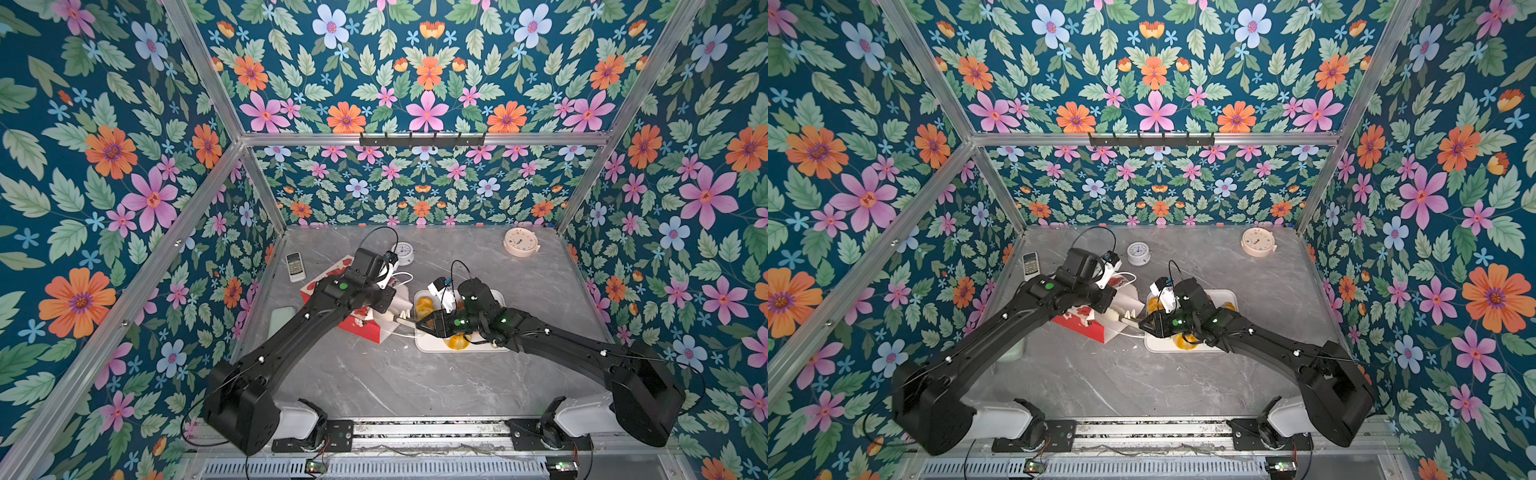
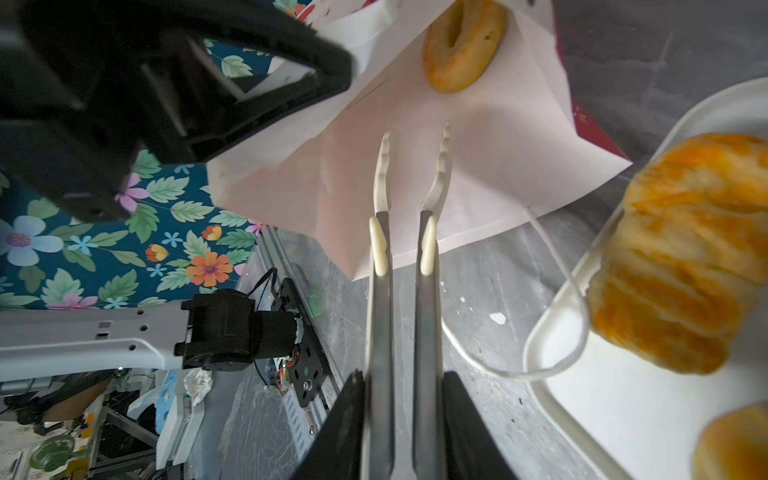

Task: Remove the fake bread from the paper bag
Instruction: 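Move the tongs to the bag opening while the left gripper tilts the bag, then reach the tongs into the bag and close them on the ring donut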

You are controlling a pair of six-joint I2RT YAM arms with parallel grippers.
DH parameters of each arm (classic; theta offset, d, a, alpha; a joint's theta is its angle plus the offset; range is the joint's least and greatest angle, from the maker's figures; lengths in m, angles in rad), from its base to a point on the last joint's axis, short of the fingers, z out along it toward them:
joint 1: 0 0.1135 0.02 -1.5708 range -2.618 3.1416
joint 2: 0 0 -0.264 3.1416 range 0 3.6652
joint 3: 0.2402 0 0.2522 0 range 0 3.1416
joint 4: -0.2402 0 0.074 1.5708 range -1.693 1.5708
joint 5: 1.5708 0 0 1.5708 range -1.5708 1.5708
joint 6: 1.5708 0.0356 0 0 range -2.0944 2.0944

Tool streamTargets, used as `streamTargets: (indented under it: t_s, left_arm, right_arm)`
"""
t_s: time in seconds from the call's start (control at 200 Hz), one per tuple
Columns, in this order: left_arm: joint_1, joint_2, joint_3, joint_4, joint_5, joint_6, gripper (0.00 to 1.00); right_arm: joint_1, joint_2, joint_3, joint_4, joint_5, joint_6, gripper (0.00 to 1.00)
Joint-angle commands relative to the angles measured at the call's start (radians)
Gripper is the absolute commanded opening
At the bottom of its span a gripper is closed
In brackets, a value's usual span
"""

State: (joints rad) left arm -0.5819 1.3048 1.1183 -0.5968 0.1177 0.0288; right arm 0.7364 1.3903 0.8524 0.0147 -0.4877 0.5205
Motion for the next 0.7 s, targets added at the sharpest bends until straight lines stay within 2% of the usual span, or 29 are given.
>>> streamTargets:
  t_s: [0.0,0.165,0.36,0.505,0.695]
  left_arm:
    - [-0.001,-0.080,-0.082,0.124,0.056,-0.014,0.00]
    - [-0.001,-0.173,-0.195,0.223,0.063,-0.007,0.00]
    - [0.000,-0.228,-0.294,0.344,0.060,-0.025,0.00]
    - [-0.001,-0.240,-0.317,0.371,0.074,-0.029,0.00]
    - [-0.001,-0.249,-0.340,0.402,0.099,-0.029,0.00]
  right_arm:
    - [0.006,0.003,0.029,-0.047,0.068,-0.078,0.30]
    - [0.025,0.028,0.052,-0.071,0.104,-0.103,0.31]
    - [0.051,0.094,0.078,-0.042,0.111,-0.073,0.33]
    - [0.052,0.096,0.045,0.052,0.128,-0.017,0.36]
    - [0.051,0.124,0.043,0.120,0.208,0.020,0.38]
